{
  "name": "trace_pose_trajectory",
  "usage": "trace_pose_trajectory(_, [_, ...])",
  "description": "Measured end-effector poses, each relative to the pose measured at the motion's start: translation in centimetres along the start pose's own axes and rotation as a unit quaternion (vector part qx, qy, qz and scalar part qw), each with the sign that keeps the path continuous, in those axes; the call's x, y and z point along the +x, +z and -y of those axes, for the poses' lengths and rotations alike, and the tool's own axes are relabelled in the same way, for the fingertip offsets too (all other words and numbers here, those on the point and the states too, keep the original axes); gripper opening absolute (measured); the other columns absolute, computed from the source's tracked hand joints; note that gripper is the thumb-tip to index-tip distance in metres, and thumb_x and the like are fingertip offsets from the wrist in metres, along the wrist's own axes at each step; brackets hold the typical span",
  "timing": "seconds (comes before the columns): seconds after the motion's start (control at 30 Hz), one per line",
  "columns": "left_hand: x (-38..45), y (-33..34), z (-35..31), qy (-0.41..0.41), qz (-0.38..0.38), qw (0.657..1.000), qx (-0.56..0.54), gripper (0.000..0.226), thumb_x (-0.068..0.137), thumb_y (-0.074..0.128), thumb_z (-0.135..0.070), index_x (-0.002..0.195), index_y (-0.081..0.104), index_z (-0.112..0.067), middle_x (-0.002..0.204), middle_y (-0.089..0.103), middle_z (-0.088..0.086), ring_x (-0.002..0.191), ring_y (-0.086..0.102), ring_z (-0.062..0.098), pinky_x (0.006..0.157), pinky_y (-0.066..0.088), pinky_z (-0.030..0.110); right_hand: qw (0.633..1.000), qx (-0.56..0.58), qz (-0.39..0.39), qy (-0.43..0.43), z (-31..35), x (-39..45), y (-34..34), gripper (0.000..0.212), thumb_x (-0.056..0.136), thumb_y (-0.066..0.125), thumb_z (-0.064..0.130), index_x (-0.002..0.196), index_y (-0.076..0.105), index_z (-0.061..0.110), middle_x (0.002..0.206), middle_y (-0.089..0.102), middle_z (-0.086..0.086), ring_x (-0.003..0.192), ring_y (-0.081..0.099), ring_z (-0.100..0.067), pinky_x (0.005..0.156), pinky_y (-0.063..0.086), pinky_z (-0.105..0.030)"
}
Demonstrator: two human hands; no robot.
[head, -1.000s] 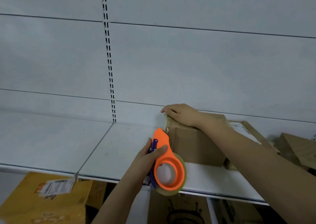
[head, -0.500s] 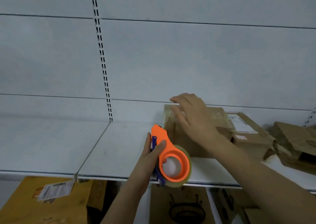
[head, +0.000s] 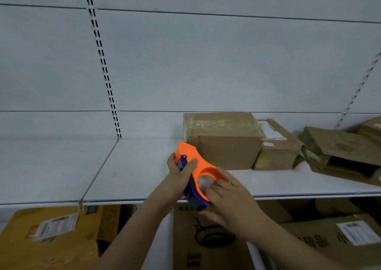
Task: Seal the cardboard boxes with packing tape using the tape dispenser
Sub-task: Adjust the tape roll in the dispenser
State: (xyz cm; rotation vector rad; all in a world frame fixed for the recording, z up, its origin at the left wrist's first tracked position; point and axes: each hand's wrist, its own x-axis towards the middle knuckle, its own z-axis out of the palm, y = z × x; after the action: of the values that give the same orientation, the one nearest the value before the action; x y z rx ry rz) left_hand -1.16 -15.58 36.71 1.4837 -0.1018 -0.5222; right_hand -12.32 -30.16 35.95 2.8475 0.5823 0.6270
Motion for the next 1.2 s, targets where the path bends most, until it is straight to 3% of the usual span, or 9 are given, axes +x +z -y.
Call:
trace_pose_trajectory(0.1, [0.6, -1.3, -2.9, 0.011, -0.071, 0.99, 0.117, 0.059, 0.099, 0.048, -0.053, 0.148, 0.038, -0.021, 0.148, 0.044, 0.01, 0.13, 0.049, 0.032, 0.107, 0.043, 0.05, 0.999, 0.027, 0.04, 0.017, -0.2, -0.7, -0.1, 0.04, 0.081, 0.061, 0.053, 0.11, 0.064, 0.025, 0.104, 0.072, 0.009, 0.1, 0.064, -0.011, 0.123, 0.011, -0.036])
trace_pose_trajectory(0.23, [-0.3, -3.0, -8.4, 0.327, -0.167, 0.9, 0.234, 0.039, 0.103, 0.049, -0.033, 0.14, 0.052, -0.023, 0.135, 0.044, -0.009, 0.126, 0.044, 0.007, 0.108, 0.035, 0.026, 0.996, 0.049, 0.047, 0.05, 0.8, -1.1, -0.5, 0.043, 0.076, 0.059, 0.051, 0.112, 0.061, 0.027, 0.102, 0.071, 0.009, 0.098, 0.065, -0.009, 0.121, 0.013, -0.037])
trace_pose_trajectory(0.33, [1.0, -1.7, -11.2, 0.467, -0.05, 0.803, 0.366, 0.04, 0.101, 0.045, -0.029, 0.139, 0.055, -0.023, 0.141, 0.052, -0.006, 0.132, 0.043, 0.006, 0.114, 0.03, 0.024, 0.995, 0.04, 0.038, 0.078, 1.5, -1.0, -0.7, 0.042, 0.071, 0.059, 0.048, 0.104, 0.065, 0.022, 0.087, 0.072, 0.006, 0.084, 0.067, -0.012, 0.119, 0.019, -0.039])
trace_pose_trajectory(0.5, [4.4, 1.0, -12.4, 0.33, 0.137, 0.697, 0.621, 0.056, 0.101, 0.04, -0.056, 0.154, 0.031, -0.039, 0.164, 0.017, -0.007, 0.15, 0.013, 0.02, 0.123, 0.014, 0.04, 0.986, 0.02, 0.019, 0.162, 2.7, -0.2, -0.1, 0.038, 0.07, 0.05, 0.053, 0.086, 0.067, 0.023, 0.071, 0.068, 0.007, 0.073, 0.065, -0.012, 0.119, 0.018, -0.038])
trace_pose_trajectory(0.6, [5.5, 1.1, -12.4, 0.248, 0.119, 0.702, 0.657, 0.066, 0.094, 0.037, -0.07, 0.154, 0.019, -0.048, 0.164, 0.006, -0.013, 0.148, 0.006, 0.025, 0.12, 0.017, 0.053, 0.977, 0.046, -0.018, 0.207, 2.4, 0.1, 0.4, 0.037, 0.08, 0.049, 0.062, 0.078, 0.063, 0.028, 0.066, 0.062, 0.011, 0.07, 0.063, -0.011, 0.115, 0.024, -0.042])
trace_pose_trajectory(0.77, [6.9, 0.4, -12.4, 0.179, 0.073, 0.737, 0.648, 0.076, 0.087, 0.037, -0.08, 0.153, 0.019, -0.047, 0.163, 0.01, -0.008, 0.148, 0.005, 0.031, 0.121, 0.013, 0.051, 0.966, 0.107, 0.053, 0.231, 0.7, 0.4, -0.4, 0.047, 0.081, 0.032, 0.068, 0.081, 0.054, 0.027, 0.068, 0.053, 0.01, 0.083, 0.06, -0.017, 0.12, 0.001, -0.045])
trace_pose_trajectory(0.83, [7.5, 0.3, -12.3, 0.162, 0.072, 0.734, 0.656, 0.087, 0.077, 0.029, -0.092, 0.152, 0.02, -0.05, 0.163, 0.012, -0.007, 0.149, 0.005, 0.029, 0.121, 0.011, 0.049, 0.96, 0.148, 0.074, 0.228, -0.2, 0.4, -1.4, 0.044, 0.087, 0.043, 0.064, 0.1, 0.058, 0.025, 0.084, 0.062, 0.005, 0.091, 0.058, -0.017, 0.115, 0.02, -0.038])
trace_pose_trajectory(0.97, [8.1, 0.9, -12.6, 0.139, 0.065, 0.739, 0.656, 0.095, 0.067, 0.023, -0.098, 0.15, 0.024, -0.051, 0.162, 0.015, -0.006, 0.149, 0.008, 0.029, 0.121, 0.011, 0.052, 0.924, 0.31, 0.095, 0.201, -1.9, 0.3, -5.0, 0.025, 0.088, 0.065, 0.047, 0.101, 0.055, 0.029, 0.083, 0.063, 0.01, 0.073, 0.06, -0.006, 0.064, 0.044, -0.022])
trace_pose_trajectory(1.2, [6.8, 2.2, -13.3, 0.105, 0.045, 0.767, 0.631, 0.074, 0.086, 0.035, -0.082, 0.147, 0.034, -0.04, 0.154, 0.021, -0.003, 0.144, 0.022, 0.033, 0.116, 0.023, 0.056, 0.906, 0.306, 0.191, 0.22, -7.3, -0.3, -10.3, 0.025, 0.081, 0.074, 0.046, 0.097, 0.067, 0.029, 0.079, 0.068, 0.008, 0.07, 0.062, 0.001, 0.06, 0.048, -0.016])
